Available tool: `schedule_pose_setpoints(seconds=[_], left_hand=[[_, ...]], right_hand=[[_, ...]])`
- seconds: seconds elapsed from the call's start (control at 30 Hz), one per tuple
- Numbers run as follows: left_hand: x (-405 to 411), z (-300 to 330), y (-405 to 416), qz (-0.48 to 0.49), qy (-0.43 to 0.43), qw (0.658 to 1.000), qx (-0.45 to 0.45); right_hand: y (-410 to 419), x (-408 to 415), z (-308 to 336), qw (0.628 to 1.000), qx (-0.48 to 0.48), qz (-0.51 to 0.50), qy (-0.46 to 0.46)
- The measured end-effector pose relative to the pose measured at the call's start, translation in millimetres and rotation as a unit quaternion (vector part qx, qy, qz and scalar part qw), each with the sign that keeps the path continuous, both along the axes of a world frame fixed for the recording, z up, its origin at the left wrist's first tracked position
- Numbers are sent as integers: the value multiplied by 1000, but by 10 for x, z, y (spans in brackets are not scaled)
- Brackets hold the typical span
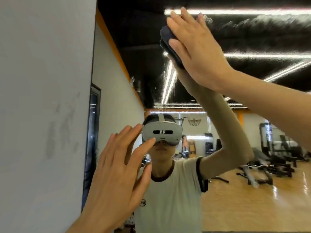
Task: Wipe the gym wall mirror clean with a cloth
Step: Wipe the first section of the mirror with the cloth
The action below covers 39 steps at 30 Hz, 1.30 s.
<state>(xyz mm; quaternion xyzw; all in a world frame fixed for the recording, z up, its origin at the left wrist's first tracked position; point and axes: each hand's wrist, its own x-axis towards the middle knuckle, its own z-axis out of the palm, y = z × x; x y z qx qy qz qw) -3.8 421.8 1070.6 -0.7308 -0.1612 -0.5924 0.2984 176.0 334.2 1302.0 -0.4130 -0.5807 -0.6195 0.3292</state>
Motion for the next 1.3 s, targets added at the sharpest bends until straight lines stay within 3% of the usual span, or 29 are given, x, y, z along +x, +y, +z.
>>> schedule_pose_setpoints(seconds=[0.07, 0.2, 0.27, 0.37, 0.5, 0.57, 0.67, 0.73, 0.83, 0.9, 1.03, 1.13, 1.23, 1.3], left_hand=[[-82, -64, 7, 14, -3, 1000, 11], [-264, -266, 110, 39, -12, 999, -5], [-291, -322, 163, 46, -8, 999, -10], [-295, -331, 182, 38, -2, 999, -4], [-294, -311, 205, 24, -2, 1000, 9], [-286, -309, 221, 22, -5, 1000, 15], [-276, -317, 238, 26, -11, 999, 22], [-275, -325, 249, 28, -9, 999, 25], [-285, -336, 264, 18, 0, 1000, 25], [-290, -336, 260, 4, 1, 1000, 20], [-286, -341, 253, -8, 1, 1000, 10], [-298, -343, 247, -8, 3, 1000, 13], [-293, -339, 219, 2, 0, 1000, 15], [-287, -341, 205, 13, -1, 1000, 15]], right_hand=[[99, -84, -185, 1000, 8, -14, 4], [134, -30, -1419, 984, -36, -29, -170], [117, 59, -1680, 970, -79, -16, -230], [147, -43, -1120, 973, -63, -47, -215], [150, -231, 49, 999, 7, -20, -33], [207, -317, 0, 999, 27, -20, -9], [283, -298, -866, 988, 7, -68, -137], [225, -205, -1555, 975, -61, -43, -211], [175, -67, -1636, 960, -89, -35, -262], [192, -146, -1088, 977, -29, -78, -195], [152, -190, 4, 997, 52, -53, 6], [220, -283, -506, 998, 37, -52, -14], [254, -201, -1533, 985, -32, -80, -148], [216, -85, -1807, 976, -58, -40, -206]])
